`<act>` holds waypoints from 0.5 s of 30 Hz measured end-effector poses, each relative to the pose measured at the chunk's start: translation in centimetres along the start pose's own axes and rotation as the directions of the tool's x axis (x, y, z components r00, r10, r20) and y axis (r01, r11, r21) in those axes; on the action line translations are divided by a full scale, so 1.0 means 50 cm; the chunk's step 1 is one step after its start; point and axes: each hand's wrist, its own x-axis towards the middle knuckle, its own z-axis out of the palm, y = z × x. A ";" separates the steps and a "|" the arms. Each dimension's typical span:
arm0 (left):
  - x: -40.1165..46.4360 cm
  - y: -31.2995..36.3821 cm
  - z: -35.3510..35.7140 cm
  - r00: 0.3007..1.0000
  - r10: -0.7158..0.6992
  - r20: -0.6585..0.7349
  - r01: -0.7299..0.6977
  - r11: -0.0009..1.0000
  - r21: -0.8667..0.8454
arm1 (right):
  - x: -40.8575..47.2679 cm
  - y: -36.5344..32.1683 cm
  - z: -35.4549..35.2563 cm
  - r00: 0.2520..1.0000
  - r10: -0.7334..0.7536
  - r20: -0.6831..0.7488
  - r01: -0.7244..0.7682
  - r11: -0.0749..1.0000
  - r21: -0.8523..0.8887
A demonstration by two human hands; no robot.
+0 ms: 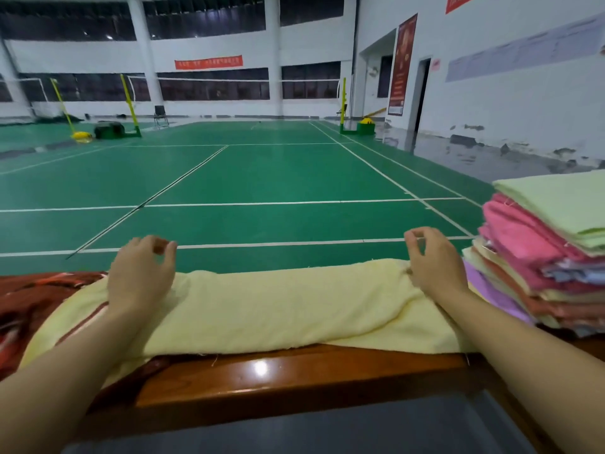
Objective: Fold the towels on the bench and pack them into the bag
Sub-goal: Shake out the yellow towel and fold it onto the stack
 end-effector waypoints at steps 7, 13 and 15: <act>-0.127 0.051 -0.140 0.907 0.386 0.168 -0.361 0.919 -0.160 | -0.155 -0.063 -0.097 0.804 -0.525 0.280 0.521 0.848 0.092; -0.184 -0.088 -0.186 0.861 0.382 0.336 -0.314 0.918 -0.241 | -0.225 -0.012 -0.086 0.788 -0.416 0.453 0.370 0.909 0.191; -0.201 -0.115 -0.187 0.872 0.366 0.326 -0.285 0.920 -0.271 | -0.229 -0.017 -0.088 0.801 -0.380 0.463 0.323 0.925 0.199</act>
